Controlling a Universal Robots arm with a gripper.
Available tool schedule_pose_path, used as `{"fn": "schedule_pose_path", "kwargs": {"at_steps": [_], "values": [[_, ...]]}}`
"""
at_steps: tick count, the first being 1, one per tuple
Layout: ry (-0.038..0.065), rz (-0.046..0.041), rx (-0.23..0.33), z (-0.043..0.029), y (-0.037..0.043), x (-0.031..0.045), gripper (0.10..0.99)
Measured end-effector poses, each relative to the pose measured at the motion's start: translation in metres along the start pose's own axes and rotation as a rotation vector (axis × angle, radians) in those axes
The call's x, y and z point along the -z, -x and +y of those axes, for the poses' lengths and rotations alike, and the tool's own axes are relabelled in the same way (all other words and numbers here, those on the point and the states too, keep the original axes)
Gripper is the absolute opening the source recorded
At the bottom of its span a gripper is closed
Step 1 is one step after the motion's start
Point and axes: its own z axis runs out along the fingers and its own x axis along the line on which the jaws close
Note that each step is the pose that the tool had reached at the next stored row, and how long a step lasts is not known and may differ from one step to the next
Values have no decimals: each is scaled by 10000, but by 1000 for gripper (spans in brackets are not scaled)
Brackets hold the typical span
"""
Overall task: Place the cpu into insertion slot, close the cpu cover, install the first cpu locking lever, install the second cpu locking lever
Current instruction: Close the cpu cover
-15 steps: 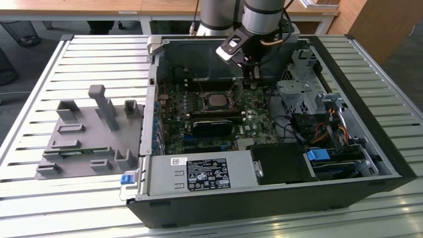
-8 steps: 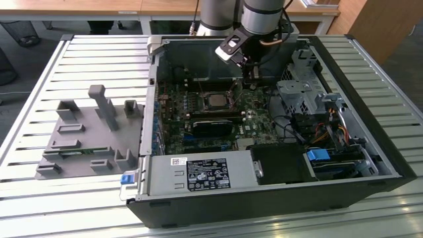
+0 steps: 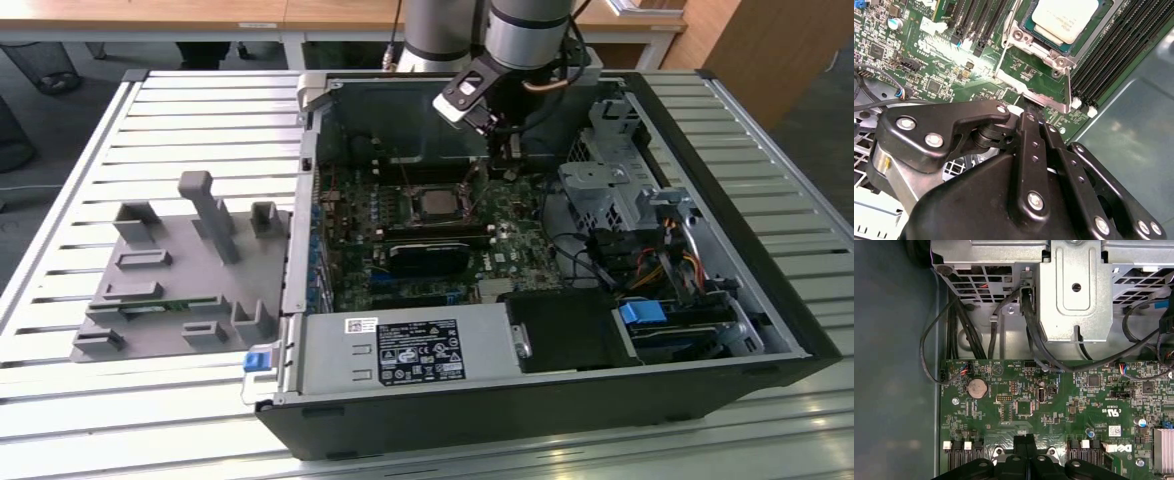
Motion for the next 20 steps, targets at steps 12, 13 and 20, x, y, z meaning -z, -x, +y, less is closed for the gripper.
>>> {"fn": "schedule_pose_path", "kwargs": {"at_steps": [12, 13, 20], "values": [[0, 0, 0, -34, 1, 1, 106], [0, 0, 0, -44, 1, 1, 106], [0, 0, 0, -116, 2, 0, 106]]}}
